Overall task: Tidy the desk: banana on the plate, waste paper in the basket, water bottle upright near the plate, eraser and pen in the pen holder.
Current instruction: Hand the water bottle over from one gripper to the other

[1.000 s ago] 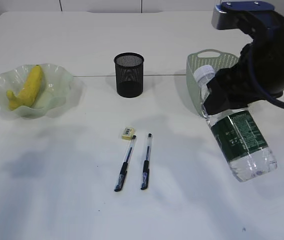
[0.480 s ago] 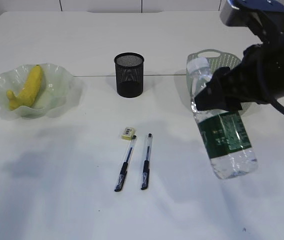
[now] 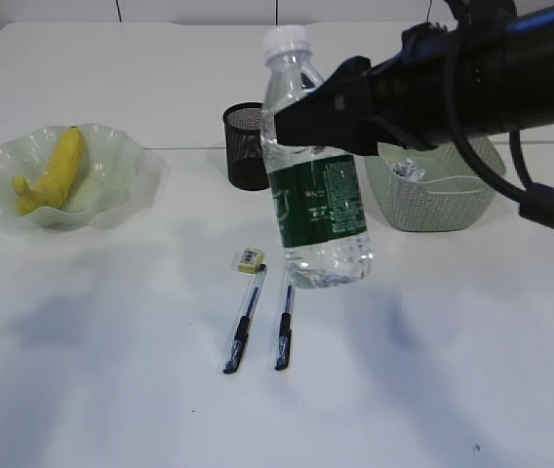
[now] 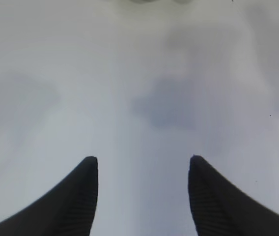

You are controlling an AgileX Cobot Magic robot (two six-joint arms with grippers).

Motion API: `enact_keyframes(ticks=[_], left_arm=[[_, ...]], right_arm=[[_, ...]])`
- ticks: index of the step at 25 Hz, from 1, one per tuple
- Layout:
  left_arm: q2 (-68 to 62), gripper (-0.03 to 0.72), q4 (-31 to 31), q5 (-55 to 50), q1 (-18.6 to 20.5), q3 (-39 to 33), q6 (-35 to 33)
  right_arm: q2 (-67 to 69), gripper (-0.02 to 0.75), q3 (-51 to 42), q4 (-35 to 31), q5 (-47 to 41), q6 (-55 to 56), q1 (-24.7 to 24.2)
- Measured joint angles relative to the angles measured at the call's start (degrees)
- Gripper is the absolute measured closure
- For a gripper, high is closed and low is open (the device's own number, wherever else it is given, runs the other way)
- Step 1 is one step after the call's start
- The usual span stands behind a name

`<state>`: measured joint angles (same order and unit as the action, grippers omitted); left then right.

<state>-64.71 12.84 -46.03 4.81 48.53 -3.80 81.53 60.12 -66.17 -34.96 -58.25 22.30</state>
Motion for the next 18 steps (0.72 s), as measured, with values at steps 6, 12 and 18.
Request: enact_keyframes(ticks=[6, 12, 18], left_arm=[[0.0, 0.276, 0.0, 0.0, 0.0, 0.0, 0.0], [0.0, 0.276, 0.0, 0.3, 0.0, 0.0, 0.0], [0.0, 0.276, 0.6, 3.6, 0.0, 0.0, 0.0]], right_arm=[[4.4, 0.353, 3.5, -16.5, -7.7, -16.9, 0.0], [7.1, 0.353, 7.0, -21.1, -13.2, -23.3, 0.0], [7.4, 0.354, 9.2, -22.0, -16.8, -25.6, 0.0]])
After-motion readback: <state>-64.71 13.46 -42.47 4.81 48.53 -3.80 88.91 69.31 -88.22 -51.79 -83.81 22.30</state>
